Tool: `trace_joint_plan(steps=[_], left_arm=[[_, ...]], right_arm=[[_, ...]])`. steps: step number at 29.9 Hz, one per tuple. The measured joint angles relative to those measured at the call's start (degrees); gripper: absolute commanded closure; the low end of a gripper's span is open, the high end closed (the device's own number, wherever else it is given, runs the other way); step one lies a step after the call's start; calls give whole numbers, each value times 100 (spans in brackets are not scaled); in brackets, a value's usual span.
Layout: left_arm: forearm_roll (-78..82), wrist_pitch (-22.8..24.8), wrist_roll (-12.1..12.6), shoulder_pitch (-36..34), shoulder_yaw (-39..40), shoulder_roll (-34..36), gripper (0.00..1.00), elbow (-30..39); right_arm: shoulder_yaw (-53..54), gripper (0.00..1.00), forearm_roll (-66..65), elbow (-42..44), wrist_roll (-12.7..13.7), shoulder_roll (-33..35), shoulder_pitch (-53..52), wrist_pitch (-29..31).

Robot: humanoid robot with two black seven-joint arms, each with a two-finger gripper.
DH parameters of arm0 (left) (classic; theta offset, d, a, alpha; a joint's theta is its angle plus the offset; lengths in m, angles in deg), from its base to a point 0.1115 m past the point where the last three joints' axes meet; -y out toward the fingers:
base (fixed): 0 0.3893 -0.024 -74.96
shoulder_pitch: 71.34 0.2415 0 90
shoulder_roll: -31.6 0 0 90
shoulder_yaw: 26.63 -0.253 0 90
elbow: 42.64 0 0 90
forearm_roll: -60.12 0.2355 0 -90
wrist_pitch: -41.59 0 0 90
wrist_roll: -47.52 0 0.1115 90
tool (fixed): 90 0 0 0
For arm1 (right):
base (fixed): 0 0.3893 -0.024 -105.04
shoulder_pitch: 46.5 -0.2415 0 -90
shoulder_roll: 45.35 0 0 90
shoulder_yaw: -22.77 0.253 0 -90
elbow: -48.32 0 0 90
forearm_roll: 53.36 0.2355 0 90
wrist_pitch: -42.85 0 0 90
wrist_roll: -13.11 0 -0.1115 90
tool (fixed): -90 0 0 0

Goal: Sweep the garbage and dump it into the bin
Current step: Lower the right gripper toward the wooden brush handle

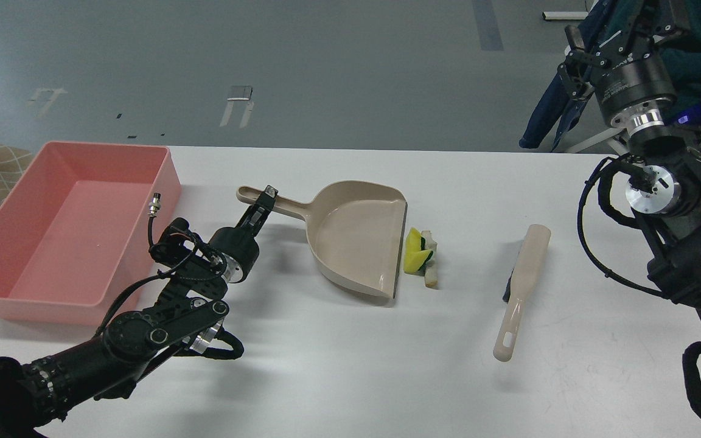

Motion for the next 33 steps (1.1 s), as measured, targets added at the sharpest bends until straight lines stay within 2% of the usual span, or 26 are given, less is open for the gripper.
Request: trace_joint_plan(steps=[7,11,16,19,28,33], left_arm=[[5,-3,-10,-144,6,332,100,109],[65,-7,-41,-151,-7,455,100,290],[87,-7,-58,-159,-13,558,100,462],[88,-7,-68,-172,-15,656,100,612],[95,-5,-66,-188,-31,848,100,992],[88,-5,-60,-188,-31,842,100,1000]], right_arm=[[-669,0,0,-460,-4,943,15,58],[-1367,0,-38,-1072,146,1708,45,64],[-2471,0,-69,-2285,929,3007,93,19],[-3120,0,-81,-2862,1172,3714,98,9],[-4617,1,-1023,-4604,1262,5573,135,7],[-4908,1,-1313,-4916,1291,5895,295,7]])
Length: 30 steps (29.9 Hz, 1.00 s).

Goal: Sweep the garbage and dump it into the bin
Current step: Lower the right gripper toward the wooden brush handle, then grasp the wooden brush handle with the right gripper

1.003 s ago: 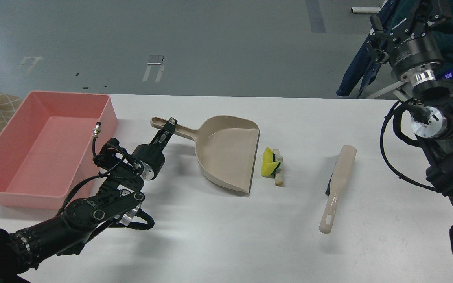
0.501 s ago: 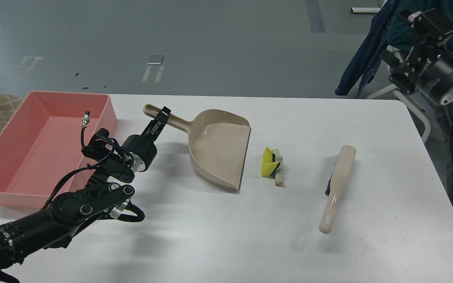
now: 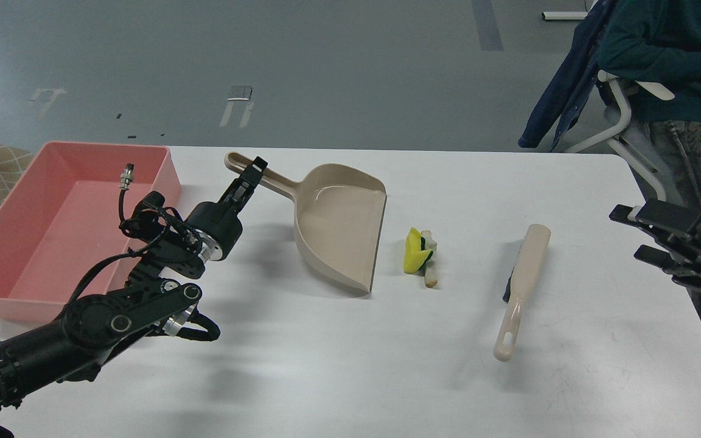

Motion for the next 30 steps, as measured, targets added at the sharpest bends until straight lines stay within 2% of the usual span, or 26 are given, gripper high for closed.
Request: trace_joint_plan(steps=[8,15,23,30], left_arm=[[-2,118,6,26,0,2,100,10],[-2,350,-26,50,9,269,100,210],[4,374,-224,117,-57,323,100,290],[7,374,-246,157,-58,301,100,293]], right_arm=[[-56,2,-89,-177,410,-72,373,0],[-148,2,-98,-186,737,-521,422,-5],[-167,2,-36,-151,1251,-975,414,-239],[-156,2,-10,-162,1385,-1280,411,-420]])
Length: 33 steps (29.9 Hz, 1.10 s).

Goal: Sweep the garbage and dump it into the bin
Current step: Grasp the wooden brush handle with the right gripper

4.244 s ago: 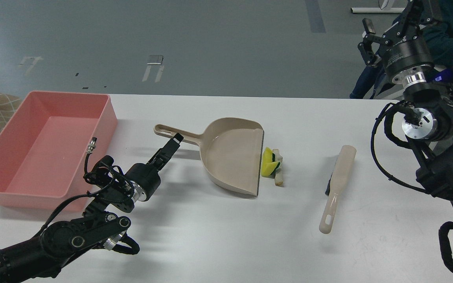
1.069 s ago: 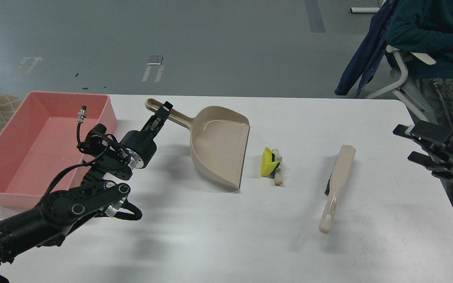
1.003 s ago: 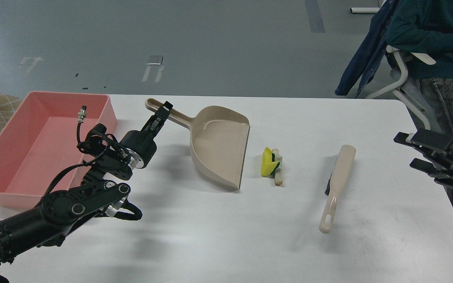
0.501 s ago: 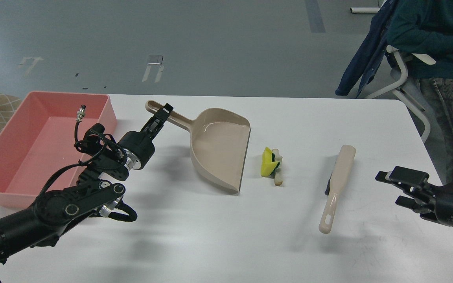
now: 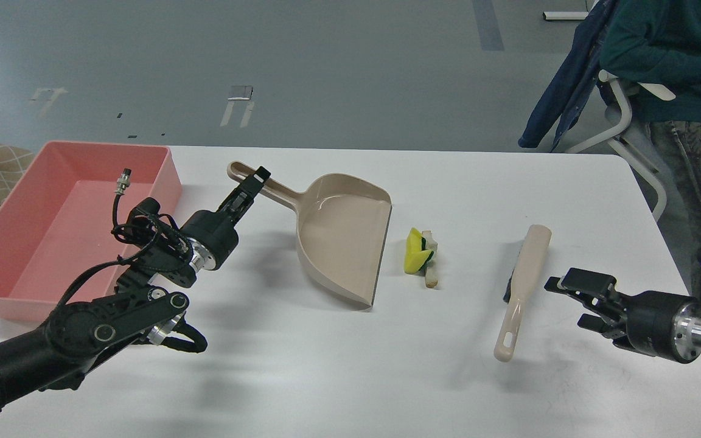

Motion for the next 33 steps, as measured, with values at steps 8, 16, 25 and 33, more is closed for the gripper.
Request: trace_joint_plan(steps=[8,16,25,33], left_arm=[[1,0,-10,1,5,-9,100,1],[1,0,-19,1,7,-3,100,0],[1,0,-19,-7,20,7,100,-2],[1,0,-19,-11,29,15,100,4]], right_arm=[[9,14,7,-33,134,-380,-18,-46],[21,37,100,-76,275,-456,-29,5],[-16,41,211,-79,404,-644,1,16],[-16,54,212,-78,466,-686,-13,17]])
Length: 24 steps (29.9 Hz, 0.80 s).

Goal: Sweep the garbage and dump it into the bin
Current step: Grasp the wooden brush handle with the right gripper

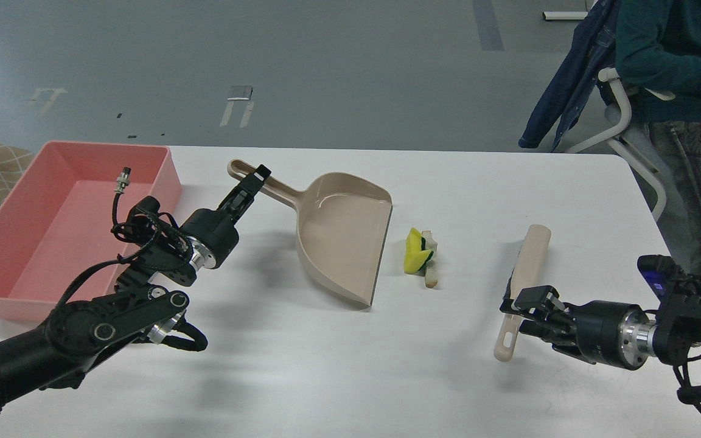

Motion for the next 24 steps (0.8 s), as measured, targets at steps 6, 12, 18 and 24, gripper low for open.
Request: trace_joint_plan(steps=[6,12,18,24], left_arm=[[0,-1,0,0,4,-7,100,10],[0,-8,0,3,12,-7,100,21],[0,-9,0,4,12,7,100,21],[0,-9,0,4,-8,20,100,188]], right_arm=[[4,79,1,-92,13,16,-2,17],[4,100,2,-120,160,33,20,18],[34,100,-1,-151,214,51,21,34],[87,100,-1,-171,276,60,-82,60]])
